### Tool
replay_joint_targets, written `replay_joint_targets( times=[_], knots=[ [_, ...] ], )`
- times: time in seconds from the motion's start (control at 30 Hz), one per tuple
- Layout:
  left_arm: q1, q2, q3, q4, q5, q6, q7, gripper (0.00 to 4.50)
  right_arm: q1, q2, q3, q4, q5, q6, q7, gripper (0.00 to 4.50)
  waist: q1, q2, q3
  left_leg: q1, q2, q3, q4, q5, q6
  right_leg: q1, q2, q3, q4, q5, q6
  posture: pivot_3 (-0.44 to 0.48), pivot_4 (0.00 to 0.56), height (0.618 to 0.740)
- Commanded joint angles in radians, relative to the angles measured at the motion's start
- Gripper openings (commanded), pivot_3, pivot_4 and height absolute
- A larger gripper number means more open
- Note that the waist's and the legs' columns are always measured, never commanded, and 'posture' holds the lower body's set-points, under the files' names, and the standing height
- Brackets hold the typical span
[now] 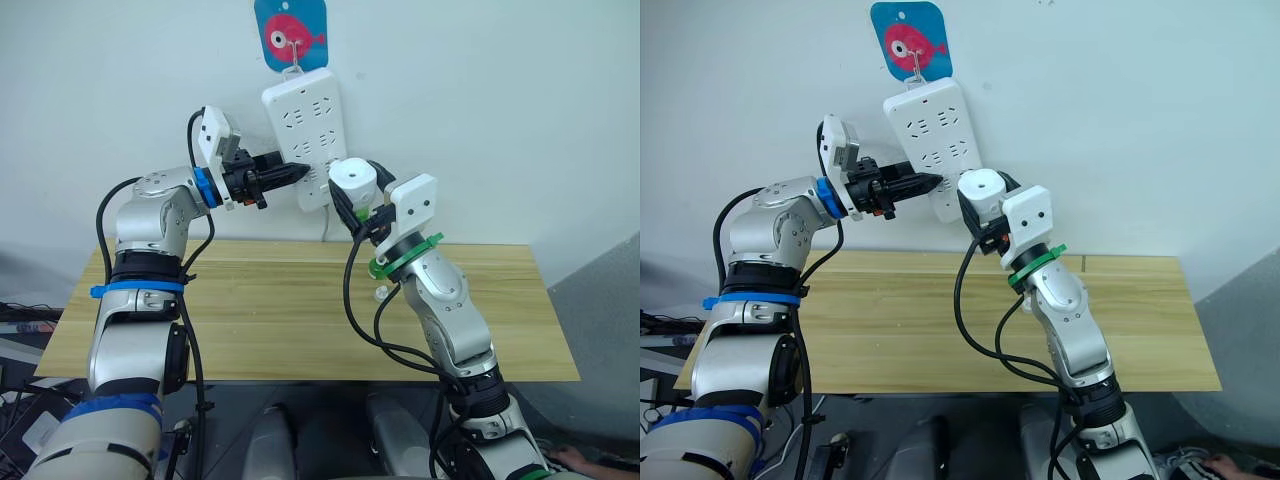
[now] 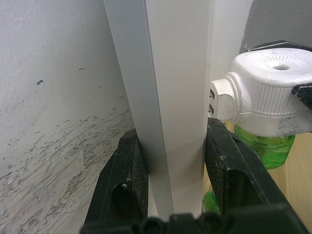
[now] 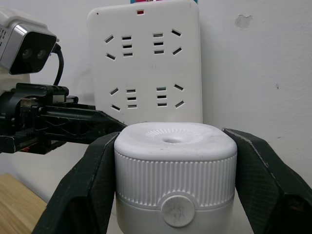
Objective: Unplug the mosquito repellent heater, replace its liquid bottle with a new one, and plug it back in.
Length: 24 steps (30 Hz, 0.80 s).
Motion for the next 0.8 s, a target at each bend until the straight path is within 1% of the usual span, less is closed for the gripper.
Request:
replay_joint_targets(
  times=[0.03,0.8],
  knots=[
    [0.008,0.020,0.021,-0.019,-0.007,0.010,0.003,1.35,0.000,0.007,0.000,-0.050,-0.002,-0.007,-0.007,2.99,0.000,0.000,0.000,0.000,0.000,0.000,0.000,0.000,0.000,0.000,0.000,0.000,0.000,0.000,0.000,-0.166,0.206,0.704],
    [0.014,0.022,0.022,-0.043,-0.011,0.030,0.008,1.35,-0.012,0.014,0.003,-0.022,-0.003,-0.045,-0.010,2.99,0.000,0.000,0.000,0.000,0.000,0.000,0.000,0.000,0.000,0.000,0.000,0.000,0.000,0.000,0.000,-0.163,0.203,0.704]
  ],
)
